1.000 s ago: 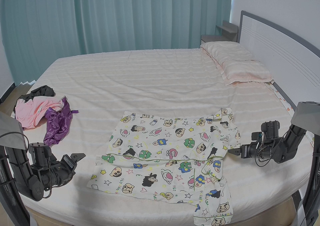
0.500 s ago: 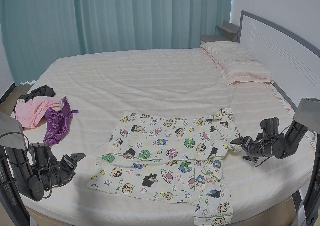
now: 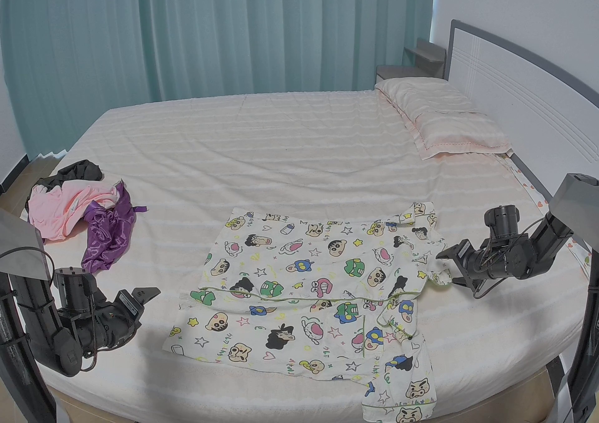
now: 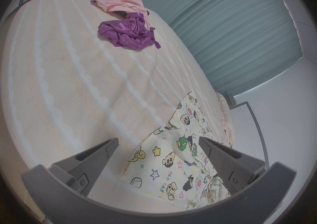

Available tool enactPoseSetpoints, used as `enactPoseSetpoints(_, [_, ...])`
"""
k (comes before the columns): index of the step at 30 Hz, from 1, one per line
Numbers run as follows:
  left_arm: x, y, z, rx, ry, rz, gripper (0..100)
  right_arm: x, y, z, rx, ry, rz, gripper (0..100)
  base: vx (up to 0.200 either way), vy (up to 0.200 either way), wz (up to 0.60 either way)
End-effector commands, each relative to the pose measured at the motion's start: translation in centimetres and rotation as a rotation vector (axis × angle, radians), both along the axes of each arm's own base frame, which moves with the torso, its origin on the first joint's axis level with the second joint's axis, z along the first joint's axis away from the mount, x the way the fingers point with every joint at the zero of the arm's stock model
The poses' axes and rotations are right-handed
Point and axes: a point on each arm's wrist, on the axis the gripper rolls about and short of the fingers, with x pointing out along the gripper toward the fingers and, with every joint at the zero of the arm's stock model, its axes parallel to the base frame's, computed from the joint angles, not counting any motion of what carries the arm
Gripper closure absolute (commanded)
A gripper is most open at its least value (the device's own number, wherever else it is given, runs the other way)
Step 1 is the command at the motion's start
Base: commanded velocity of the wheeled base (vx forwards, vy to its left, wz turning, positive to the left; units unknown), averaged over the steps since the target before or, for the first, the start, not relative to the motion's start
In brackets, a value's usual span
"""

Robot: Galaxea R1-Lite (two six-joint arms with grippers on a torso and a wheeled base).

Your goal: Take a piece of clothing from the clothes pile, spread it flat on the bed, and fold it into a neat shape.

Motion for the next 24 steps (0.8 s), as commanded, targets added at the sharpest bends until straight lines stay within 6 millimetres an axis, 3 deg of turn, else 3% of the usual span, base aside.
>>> enactPoseSetpoints(1, [0.0,0.0,0.0,0.000,-0.002,0.001,0,0.0,0.1,-0.4,-0.011,0.029,0.000,100,0.000,0.000,0.00])
enactPoseSetpoints(9, [0.0,0.1,0.1,0.002,-0.005,0.002,0,-0.4,0.1,-0.4,-0.035,0.074,0.019,100,0.000,0.000,0.00])
enactPoseSetpoints(16, [0.0,0.1,0.1,0.002,-0.005,0.005,0,-0.4,0.1,1.6,-0.040,0.020,0.026,100,0.000,0.000,0.00])
enactPoseSetpoints(24, [0.1,0.1,0.1,0.003,-0.008,0.006,0,2.1,1.0,4.6,-0.042,-0.116,0.050,100,0.000,0.000,0.00])
